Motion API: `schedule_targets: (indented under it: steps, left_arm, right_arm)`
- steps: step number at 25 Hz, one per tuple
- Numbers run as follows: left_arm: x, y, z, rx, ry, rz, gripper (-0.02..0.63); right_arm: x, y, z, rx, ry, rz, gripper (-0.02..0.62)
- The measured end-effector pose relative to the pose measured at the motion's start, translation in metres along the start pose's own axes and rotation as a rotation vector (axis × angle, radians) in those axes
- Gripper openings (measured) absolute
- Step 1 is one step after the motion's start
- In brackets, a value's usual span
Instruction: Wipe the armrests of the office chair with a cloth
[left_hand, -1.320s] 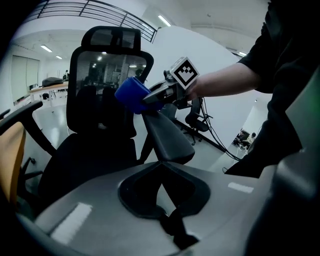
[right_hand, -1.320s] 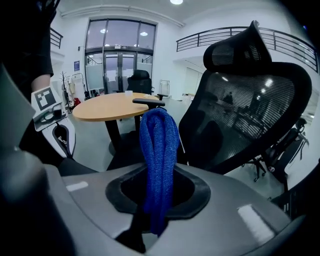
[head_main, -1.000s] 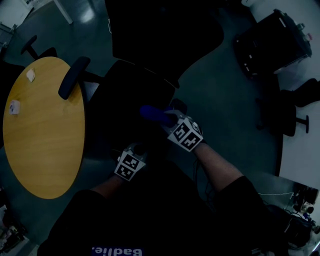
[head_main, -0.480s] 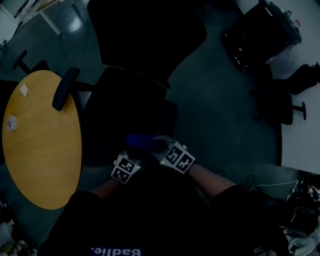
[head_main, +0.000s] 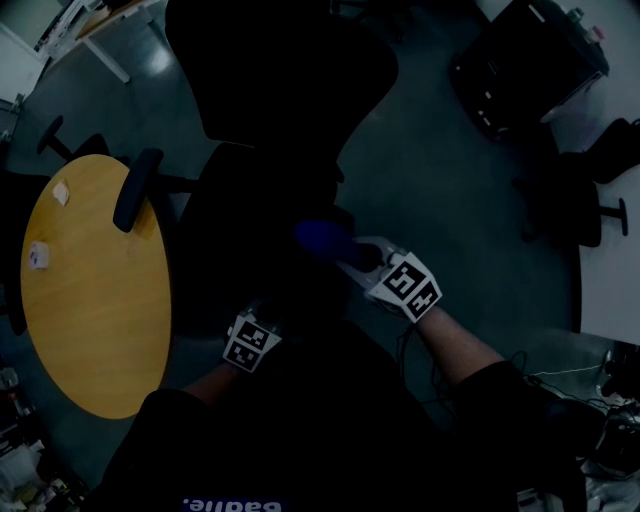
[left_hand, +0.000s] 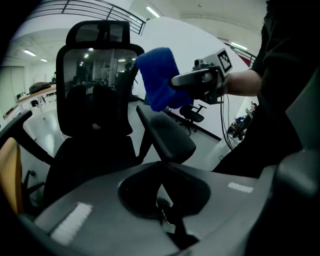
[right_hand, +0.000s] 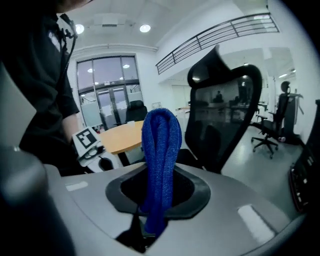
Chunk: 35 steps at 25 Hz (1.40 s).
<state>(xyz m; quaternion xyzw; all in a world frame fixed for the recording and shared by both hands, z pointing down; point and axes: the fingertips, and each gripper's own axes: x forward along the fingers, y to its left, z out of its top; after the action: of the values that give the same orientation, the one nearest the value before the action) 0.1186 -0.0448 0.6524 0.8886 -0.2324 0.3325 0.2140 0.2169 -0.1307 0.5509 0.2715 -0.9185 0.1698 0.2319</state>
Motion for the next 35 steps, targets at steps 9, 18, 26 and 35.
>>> schedule_targets:
  steps: [9, 18, 26, 35]
  left_arm:
    - [0.006, 0.001, -0.005, -0.014, 0.059, 0.074, 0.014]
    - [0.006, 0.016, -0.002, -0.096, 0.039, 0.136, 0.014]
    - [0.005, 0.025, 0.011, -0.079, -0.031, 0.134, 0.014]
    - [0.0, 0.028, 0.001, 0.001, -0.057, 0.102, 0.009]
  right_arm:
    - [0.001, -0.131, -0.043, -0.166, 0.23, -0.219, 0.089]
    - [0.009, -0.083, -0.062, -0.185, 0.226, -0.23, 0.089]
    - [0.001, -0.019, -0.081, -0.088, 0.238, -0.215, 0.091]
    - [0.008, 0.04, -0.091, -0.043, 0.296, -0.207, 0.091]
